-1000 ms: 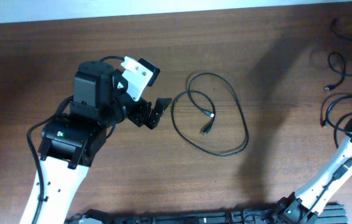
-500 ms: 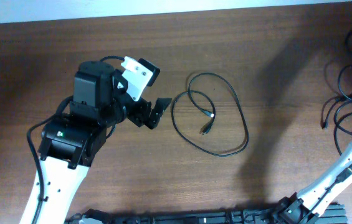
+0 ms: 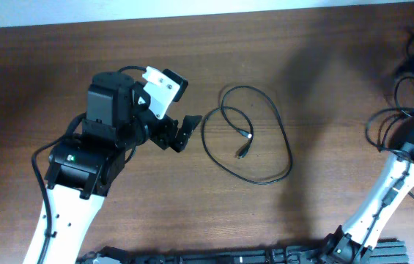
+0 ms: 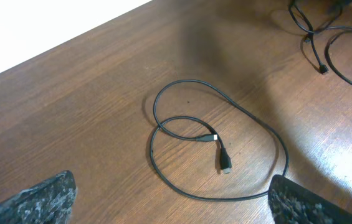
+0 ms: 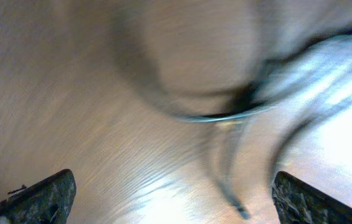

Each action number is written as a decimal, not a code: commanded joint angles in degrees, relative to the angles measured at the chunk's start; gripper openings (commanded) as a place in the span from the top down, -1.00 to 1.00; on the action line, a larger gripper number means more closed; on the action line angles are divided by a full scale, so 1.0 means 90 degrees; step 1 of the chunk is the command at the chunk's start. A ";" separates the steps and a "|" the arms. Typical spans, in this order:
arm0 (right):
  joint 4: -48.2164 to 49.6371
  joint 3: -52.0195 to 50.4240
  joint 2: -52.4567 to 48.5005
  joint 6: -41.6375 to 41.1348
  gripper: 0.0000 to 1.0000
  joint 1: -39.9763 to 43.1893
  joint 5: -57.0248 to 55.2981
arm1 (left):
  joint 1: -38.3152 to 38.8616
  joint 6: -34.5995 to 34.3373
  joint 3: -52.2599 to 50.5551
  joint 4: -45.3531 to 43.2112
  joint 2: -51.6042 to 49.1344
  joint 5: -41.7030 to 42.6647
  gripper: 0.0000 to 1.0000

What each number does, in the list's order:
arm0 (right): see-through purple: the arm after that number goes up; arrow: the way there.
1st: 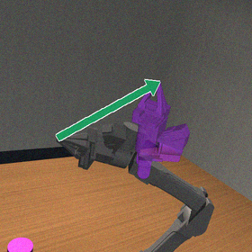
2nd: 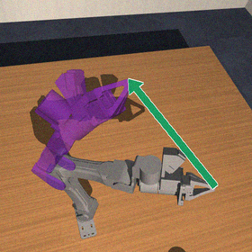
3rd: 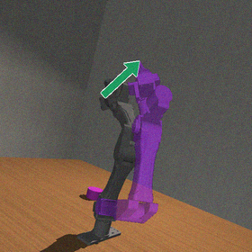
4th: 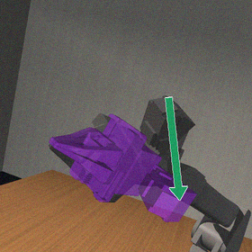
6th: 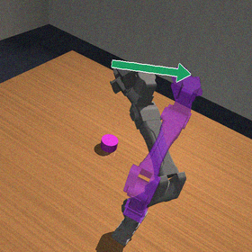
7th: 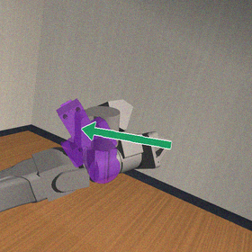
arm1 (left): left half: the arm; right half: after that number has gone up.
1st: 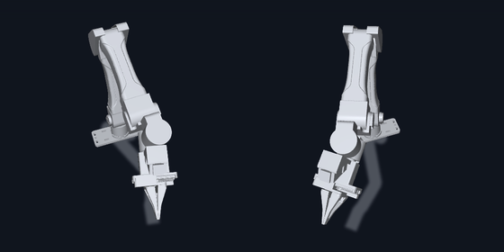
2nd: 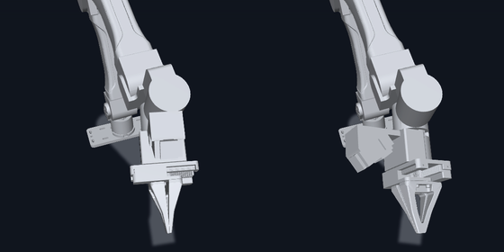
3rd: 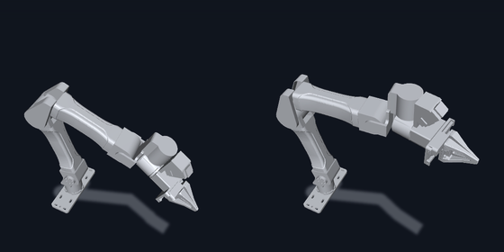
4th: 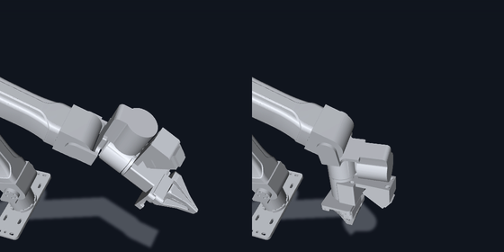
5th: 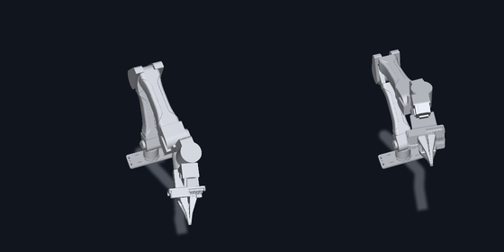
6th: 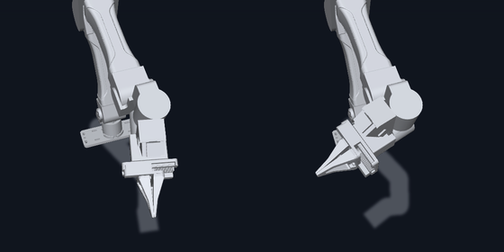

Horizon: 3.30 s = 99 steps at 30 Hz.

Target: Untangle cables

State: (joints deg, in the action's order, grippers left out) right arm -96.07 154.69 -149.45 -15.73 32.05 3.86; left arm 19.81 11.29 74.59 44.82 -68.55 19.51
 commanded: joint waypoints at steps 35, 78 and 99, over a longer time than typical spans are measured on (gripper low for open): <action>-0.0141 -0.4148 0.2543 0.1188 -0.97 -0.4524 -0.0413 | -0.0010 -0.0036 0.0046 -0.0015 0.0085 0.0090 -0.98; 0.4920 -1.1482 0.5506 -0.2999 -0.72 -0.5651 0.0335 | -0.0010 -0.0036 0.0046 -0.0015 0.0085 0.0090 -0.98; 0.5948 -1.1706 0.5506 -0.3451 0.74 -0.5693 0.0335 | -0.0010 -0.0036 0.0046 -0.0015 0.0085 0.0090 -0.98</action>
State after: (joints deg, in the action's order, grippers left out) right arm -45.60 50.87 -97.41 -47.13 -20.32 8.49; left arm 19.81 11.29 74.59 44.80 -68.55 19.53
